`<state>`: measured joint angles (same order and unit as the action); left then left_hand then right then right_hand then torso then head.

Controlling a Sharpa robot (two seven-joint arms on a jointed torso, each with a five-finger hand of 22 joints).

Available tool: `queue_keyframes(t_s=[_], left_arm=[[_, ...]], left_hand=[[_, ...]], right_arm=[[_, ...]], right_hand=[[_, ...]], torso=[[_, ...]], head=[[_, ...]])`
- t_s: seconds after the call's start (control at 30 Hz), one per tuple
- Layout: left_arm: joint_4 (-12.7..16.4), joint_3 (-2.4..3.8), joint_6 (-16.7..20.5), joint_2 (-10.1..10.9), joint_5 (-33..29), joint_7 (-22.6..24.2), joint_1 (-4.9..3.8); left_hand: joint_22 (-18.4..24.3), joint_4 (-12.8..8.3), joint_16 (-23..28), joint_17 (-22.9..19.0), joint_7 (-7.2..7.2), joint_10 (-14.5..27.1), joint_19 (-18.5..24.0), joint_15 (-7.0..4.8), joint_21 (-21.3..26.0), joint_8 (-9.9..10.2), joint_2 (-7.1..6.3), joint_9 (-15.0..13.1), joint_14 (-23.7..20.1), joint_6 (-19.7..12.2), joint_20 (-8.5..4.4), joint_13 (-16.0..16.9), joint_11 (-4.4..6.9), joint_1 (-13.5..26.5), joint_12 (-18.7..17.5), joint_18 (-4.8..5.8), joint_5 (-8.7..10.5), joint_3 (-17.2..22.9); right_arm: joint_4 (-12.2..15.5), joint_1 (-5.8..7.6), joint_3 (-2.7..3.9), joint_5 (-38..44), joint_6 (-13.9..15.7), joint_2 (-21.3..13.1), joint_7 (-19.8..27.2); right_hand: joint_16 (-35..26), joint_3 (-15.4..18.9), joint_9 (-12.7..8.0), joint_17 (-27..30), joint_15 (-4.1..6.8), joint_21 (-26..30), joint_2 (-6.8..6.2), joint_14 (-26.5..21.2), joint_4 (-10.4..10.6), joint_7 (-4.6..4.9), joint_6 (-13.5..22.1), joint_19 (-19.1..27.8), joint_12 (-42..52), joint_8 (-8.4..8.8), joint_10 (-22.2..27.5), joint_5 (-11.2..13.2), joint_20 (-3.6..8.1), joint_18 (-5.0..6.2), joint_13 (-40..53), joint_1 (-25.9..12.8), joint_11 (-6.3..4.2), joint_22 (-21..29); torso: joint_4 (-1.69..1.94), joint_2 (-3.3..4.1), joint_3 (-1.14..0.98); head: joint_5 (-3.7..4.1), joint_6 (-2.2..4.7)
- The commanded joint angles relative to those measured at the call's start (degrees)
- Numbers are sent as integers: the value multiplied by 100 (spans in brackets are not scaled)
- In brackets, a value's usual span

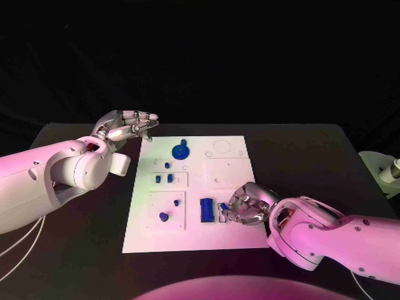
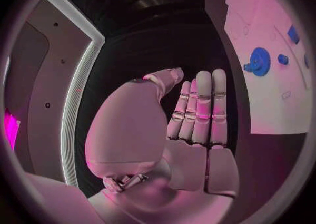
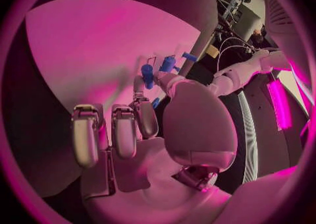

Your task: Assemble the parts on the task board

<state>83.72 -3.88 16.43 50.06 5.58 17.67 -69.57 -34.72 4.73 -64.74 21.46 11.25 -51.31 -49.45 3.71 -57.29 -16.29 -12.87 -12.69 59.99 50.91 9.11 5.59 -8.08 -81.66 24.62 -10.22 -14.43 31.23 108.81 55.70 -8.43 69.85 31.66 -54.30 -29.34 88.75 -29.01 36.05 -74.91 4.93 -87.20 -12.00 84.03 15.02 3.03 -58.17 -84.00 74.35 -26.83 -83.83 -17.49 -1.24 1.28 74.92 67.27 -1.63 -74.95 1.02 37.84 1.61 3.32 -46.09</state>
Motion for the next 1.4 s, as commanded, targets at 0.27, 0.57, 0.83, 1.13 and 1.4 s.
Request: queue_keyframes(t_s=[0.27,0.57,0.83,1.13,1.4], left_arm=[[22,4,-118,-8,14,3,-4],[29,4,-118,-2,14,-1,-4],[33,5,-114,2,14,-4,-5],[36,5,-109,10,14,-9,-5],[39,5,-111,15,14,-18,-6]], left_hand=[[-8,-11,-25,-10,25,42,47,-11,-14,-31,10,10,-46,-35,-8,-7,-2,59,36,-33,-23,41],[-9,-11,-27,-11,26,46,47,-10,-15,-33,11,11,-47,-37,-7,-7,-3,64,40,-33,-22,43],[-9,-11,-27,-11,26,46,47,-10,-15,-33,11,11,-47,-37,-7,-7,-3,64,40,-33,-22,43],[-9,-11,-27,-11,26,46,47,-10,-15,-33,11,11,-47,-37,-7,-7,-3,64,40,-33,-22,43],[-9,-9,-29,-13,28,51,49,-9,-16,-37,14,12,-49,-40,-6,-8,-5,71,44,-32,-22,44]], right_arm=[[-81,-6,1,25,-147,99,-28],[-152,-6,1,100,-213,146,-73],[-223,-6,1,144,-241,208,-93],[-238,-6,1,155,-281,236,-74],[-201,-8,1,173,-305,218,-69]], right_hand=[[43,243,20,-1291,32,-40,-24,553,117,-66,-149,-537,65,-8,-121,-81,30,-80,622,-262,-14,-1441],[41,371,32,-1286,34,-32,-17,552,145,-68,-157,-535,69,-9,-123,-57,32,-78,630,-350,-17,-1439],[37,533,41,-1276,32,-27,-16,550,157,-64,-159,-533,69,0,-123,15,31,-77,636,-473,-13,-1438],[36,751,46,-1274,28,-5,-41,549,161,-59,-158,-527,63,16,-119,96,27,-73,639,-628,-8,-1432],[37,807,47,-1277,27,-17,-37,550,165,-60,-160,-530,75,20,-123,130,27,-75,648,-664,-7,-1435]], torso=[[2,-2,-1],[0,-4,3],[-1,-1,0],[-2,-1,-3],[-4,-3,-6]], head=[[0,-14],[-6,-13],[4,-6],[-1,-19],[-10,-26]])
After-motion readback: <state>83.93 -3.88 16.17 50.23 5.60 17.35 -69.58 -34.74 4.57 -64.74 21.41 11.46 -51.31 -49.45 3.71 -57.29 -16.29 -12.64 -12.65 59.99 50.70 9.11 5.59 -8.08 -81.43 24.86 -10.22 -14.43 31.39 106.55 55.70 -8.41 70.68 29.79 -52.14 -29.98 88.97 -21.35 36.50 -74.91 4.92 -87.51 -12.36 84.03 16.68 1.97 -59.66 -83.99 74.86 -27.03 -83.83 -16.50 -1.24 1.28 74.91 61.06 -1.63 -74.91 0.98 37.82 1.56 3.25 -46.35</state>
